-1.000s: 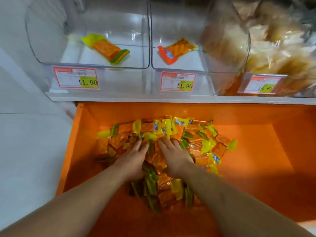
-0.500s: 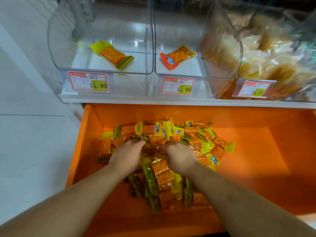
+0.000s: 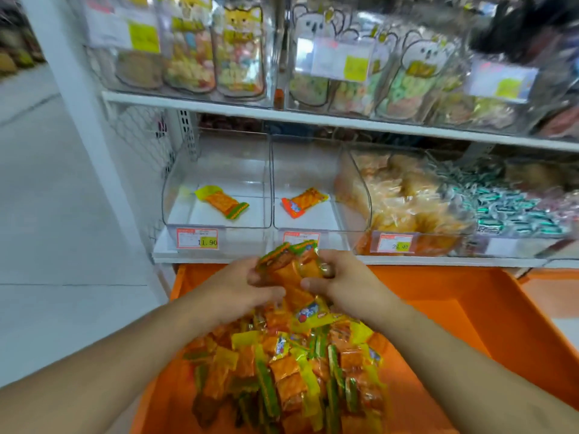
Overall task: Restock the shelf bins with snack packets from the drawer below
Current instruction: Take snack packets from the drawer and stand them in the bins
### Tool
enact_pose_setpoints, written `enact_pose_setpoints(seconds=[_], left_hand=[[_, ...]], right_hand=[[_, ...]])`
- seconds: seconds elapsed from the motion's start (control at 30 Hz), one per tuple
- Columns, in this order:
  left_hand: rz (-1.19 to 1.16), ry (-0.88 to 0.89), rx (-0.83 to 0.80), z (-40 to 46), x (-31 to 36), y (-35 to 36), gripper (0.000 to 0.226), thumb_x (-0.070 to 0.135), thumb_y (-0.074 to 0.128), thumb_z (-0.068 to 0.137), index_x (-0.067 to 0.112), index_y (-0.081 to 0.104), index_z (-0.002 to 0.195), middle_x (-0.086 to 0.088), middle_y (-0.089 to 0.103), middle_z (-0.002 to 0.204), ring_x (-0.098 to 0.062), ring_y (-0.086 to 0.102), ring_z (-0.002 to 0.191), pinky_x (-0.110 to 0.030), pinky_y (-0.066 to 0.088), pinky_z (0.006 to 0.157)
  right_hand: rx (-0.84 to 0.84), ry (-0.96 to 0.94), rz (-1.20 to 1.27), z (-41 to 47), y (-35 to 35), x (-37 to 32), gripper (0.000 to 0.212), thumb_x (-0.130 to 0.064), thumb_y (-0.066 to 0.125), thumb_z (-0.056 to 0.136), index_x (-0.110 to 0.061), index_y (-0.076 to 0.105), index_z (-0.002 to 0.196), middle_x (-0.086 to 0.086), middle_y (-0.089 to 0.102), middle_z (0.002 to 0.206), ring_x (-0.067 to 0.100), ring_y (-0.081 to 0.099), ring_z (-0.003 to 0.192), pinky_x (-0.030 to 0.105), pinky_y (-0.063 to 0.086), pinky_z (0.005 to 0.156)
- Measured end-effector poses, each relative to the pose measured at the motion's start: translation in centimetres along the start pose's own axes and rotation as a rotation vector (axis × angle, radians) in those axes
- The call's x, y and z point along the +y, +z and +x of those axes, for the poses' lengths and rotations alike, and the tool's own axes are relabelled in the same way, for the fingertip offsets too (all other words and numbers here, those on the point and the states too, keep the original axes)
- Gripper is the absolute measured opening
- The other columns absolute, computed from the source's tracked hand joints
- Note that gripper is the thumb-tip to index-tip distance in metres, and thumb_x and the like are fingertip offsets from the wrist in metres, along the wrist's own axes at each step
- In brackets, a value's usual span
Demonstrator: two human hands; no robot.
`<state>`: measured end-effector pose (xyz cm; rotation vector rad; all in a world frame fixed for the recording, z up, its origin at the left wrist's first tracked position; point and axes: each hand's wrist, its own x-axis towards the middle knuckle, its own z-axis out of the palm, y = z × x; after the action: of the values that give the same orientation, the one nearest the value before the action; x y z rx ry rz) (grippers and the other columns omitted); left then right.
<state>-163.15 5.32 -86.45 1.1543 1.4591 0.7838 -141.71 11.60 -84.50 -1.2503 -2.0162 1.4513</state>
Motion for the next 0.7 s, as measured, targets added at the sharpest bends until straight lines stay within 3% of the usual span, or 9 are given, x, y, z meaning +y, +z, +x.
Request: enact_pose_setpoints(seconds=[0.1,0.2,0.3,0.33,0.4,0.43,0.57,0.63,0.7], left_hand=[[-0.227,0.021,-0.012,-2.9,3.1,-0.6,0.029,0.013,0.076,0.091,0.015,0.068,0.118,-0.007,0.080,0.105,-0.025,0.077,0.098,-0.042,0.063,0.084],[-0.300,0.037,0.010,-4.5,4.3,-0.9,0.024,0.010,0.073,0.092,0.010,0.070,0.116,-0.018,0.079,0.101,-0.034,0.077,0.091,-0.044,0.065,0.076],[-0.316,0.021,0.053,-4.9,4.8,-1.5,0.028,0.008,0.074,0.090,0.000,0.067,0.115,-0.024,0.077,0.099,-0.036,0.075,0.083,-0.040,0.065,0.068],[-0.299,0.016,0.063,-4.8,5.1,-1.8,0.029,0.008,0.075,0.089,-0.001,0.066,0.116,-0.024,0.077,0.099,-0.035,0.074,0.082,-0.039,0.065,0.067],[-0.276,0.019,0.089,-4.7,5.6,-2.4,0.029,0.008,0.075,0.089,-0.001,0.066,0.115,-0.024,0.077,0.098,-0.033,0.073,0.080,-0.036,0.064,0.065],[-0.268,0.027,0.103,-4.6,5.8,-2.7,0.028,0.008,0.075,0.090,-0.001,0.067,0.115,-0.023,0.077,0.097,-0.032,0.073,0.079,-0.035,0.064,0.064],[-0.236,0.045,0.083,-4.5,5.9,-3.4,0.024,0.014,0.076,0.089,0.005,0.069,0.110,-0.018,0.078,0.094,-0.027,0.073,0.076,-0.040,0.061,0.072],[-0.240,0.049,0.062,-4.3,5.9,-3.2,0.023,0.013,0.076,0.090,0.007,0.068,0.111,-0.018,0.078,0.095,-0.026,0.073,0.076,-0.041,0.060,0.074],[-0.240,0.056,0.061,-4.0,5.8,-2.9,0.024,0.012,0.074,0.091,0.007,0.068,0.113,-0.016,0.079,0.097,-0.027,0.074,0.081,-0.040,0.061,0.073]], right_hand=[[0.030,-0.072,0.185,-1.7,-0.2,-2.5,0.004,-0.010,0.075,0.094,-0.012,0.075,0.098,0.006,0.080,0.088,0.018,0.074,0.078,0.032,0.057,0.068],[0.028,-0.036,0.404,-2.7,0.2,-3.7,0.019,-0.019,0.068,0.100,-0.006,0.074,0.113,0.019,0.077,0.107,0.041,0.073,0.102,0.051,0.059,0.091],[0.008,-0.007,0.536,-3.0,0.2,-4.2,0.054,-0.037,0.077,0.087,0.008,0.063,0.113,0.019,0.063,0.099,0.038,0.058,0.088,0.050,0.045,0.080],[0.019,-0.013,0.540,-3.0,0.2,-4.3,0.053,-0.035,0.079,0.085,0.009,0.060,0.107,0.017,0.056,0.096,0.034,0.051,0.087,0.049,0.040,0.078],[0.060,-0.001,0.567,-2.6,-0.3,-4.0,0.020,-0.018,0.071,0.094,-0.001,0.061,0.088,0.014,0.050,0.087,0.031,0.047,0.078,0.041,0.040,0.069],[0.080,0.003,0.584,-2.4,-0.7,-4.0,0.015,-0.014,0.067,0.096,-0.006,0.061,0.085,0.013,0.049,0.084,0.030,0.047,0.077,0.037,0.040,0.068],[0.097,-0.039,0.587,-2.1,-1.4,-4.3,0.032,-0.019,0.069,0.094,0.008,0.053,0.094,0.015,0.051,0.092,0.032,0.046,0.083,0.051,0.040,0.077],[0.129,-0.058,0.572,-2.0,-1.4,-4.4,0.029,-0.017,0.070,0.095,0.008,0.055,0.093,0.015,0.052,0.088,0.030,0.049,0.079,0.049,0.044,0.073],[0.174,-0.070,0.560,-1.9,-1.1,-4.5,0.039,-0.021,0.073,0.089,0.011,0.051,0.092,0.015,0.050,0.086,0.030,0.048,0.079,0.049,0.042,0.073]])
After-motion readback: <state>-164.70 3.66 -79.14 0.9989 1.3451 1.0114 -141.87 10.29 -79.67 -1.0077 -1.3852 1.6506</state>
